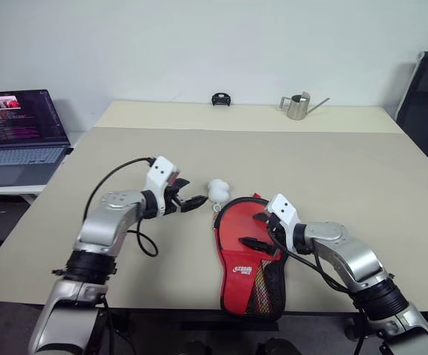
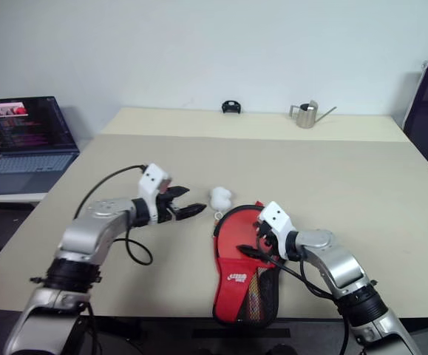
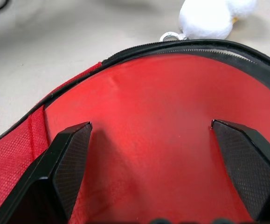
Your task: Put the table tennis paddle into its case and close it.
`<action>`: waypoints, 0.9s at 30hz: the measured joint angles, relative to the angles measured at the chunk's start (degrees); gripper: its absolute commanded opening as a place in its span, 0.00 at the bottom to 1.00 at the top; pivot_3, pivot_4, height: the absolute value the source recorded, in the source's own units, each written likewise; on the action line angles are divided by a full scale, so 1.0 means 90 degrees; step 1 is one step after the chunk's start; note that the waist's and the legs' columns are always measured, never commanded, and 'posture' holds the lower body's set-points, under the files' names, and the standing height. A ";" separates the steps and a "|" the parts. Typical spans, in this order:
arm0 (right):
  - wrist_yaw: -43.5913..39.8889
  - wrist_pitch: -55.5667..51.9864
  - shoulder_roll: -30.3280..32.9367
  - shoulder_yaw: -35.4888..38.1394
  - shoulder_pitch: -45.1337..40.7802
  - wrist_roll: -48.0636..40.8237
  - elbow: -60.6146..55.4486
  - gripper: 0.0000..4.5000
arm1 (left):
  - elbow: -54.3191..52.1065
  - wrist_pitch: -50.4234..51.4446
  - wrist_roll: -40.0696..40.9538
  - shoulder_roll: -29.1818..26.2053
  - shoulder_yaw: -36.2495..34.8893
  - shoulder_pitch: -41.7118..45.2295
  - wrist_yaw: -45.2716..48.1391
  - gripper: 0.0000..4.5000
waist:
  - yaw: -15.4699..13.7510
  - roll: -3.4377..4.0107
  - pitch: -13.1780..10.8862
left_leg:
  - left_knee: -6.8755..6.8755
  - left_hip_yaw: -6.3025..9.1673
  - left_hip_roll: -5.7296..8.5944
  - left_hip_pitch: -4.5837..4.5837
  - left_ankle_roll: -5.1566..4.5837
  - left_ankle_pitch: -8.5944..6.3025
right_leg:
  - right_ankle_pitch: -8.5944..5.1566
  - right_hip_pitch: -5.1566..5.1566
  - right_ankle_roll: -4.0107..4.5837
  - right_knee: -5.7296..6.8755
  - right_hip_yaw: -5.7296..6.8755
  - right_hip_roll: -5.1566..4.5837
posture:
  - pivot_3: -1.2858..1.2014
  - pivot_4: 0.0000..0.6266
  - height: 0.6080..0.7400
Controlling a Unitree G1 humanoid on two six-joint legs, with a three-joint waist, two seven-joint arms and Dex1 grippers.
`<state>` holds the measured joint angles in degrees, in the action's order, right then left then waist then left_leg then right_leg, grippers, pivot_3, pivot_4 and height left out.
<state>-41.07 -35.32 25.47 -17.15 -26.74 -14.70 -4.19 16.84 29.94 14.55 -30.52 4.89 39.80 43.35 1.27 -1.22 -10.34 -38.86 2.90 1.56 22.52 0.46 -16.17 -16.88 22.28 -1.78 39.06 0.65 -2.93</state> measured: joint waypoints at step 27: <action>0.0305 -0.0172 -0.0339 0.0048 0.0168 0.0078 -0.0243 1.00 | 0.5163 -0.2000 -0.1311 0.1534 0.0126 0.2315 0.0546 0.71 | 0.0043 -0.0005 0.0004 | 0.0000 0.0000 0.0005 0.0001 0.0001 0.0001 | 0.0000 0.0001 -0.0001 0.0002 0.0001 0.0000 | 0.52 0.24 1.00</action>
<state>-38.33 -36.87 22.42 -16.72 -25.23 -14.00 -6.37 63.30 11.94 2.75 -16.71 6.02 60.63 48.27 1.65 -1.27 -10.30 -38.86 2.90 1.61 22.53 0.47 -16.15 -16.88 22.29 -1.79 39.08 0.66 -2.93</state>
